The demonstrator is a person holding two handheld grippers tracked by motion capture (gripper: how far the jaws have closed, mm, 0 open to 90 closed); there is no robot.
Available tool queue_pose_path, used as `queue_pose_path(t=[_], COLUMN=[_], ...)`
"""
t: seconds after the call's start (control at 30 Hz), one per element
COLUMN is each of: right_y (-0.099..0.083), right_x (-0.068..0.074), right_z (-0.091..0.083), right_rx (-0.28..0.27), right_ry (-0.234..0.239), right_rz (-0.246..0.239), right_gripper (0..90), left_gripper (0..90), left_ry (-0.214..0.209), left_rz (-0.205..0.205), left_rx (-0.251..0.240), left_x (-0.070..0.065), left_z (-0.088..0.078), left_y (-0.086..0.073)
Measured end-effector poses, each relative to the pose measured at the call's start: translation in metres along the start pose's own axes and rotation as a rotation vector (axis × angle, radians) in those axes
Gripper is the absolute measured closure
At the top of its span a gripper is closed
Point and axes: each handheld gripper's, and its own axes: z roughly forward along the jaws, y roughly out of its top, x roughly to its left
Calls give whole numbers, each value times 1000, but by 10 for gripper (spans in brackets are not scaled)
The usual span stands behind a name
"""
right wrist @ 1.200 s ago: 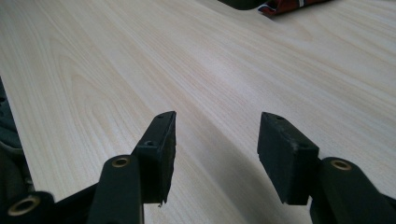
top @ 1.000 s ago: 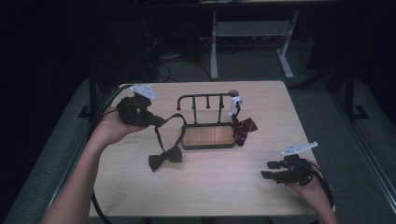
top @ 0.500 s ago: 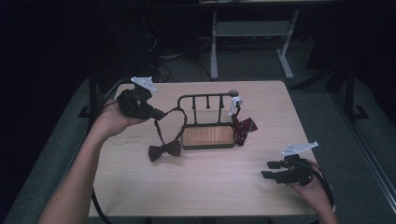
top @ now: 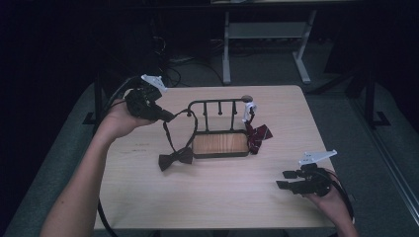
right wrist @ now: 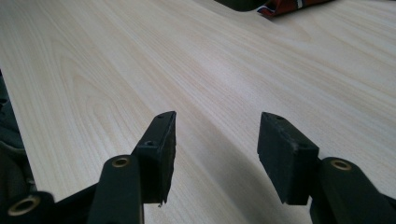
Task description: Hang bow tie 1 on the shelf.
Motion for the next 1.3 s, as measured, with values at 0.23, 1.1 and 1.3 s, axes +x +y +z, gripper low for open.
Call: queue_pose_path(t=[0.23,1.1,1.3], right_y=[0,0,0], right_x=[0,0,0], right_z=[0,-1,-1], right_rx=[3,-1,-1], right_ry=[2,6,7], right_rz=[1,2,3], right_gripper=[467,467,468], left_gripper=[896,896,896], left_ry=[9,47,51], left_rz=[5,-40,-63], left_rx=[10,50,66], left_x=[3,25,32], left_z=[0,5,9], left_y=[6,26,26])
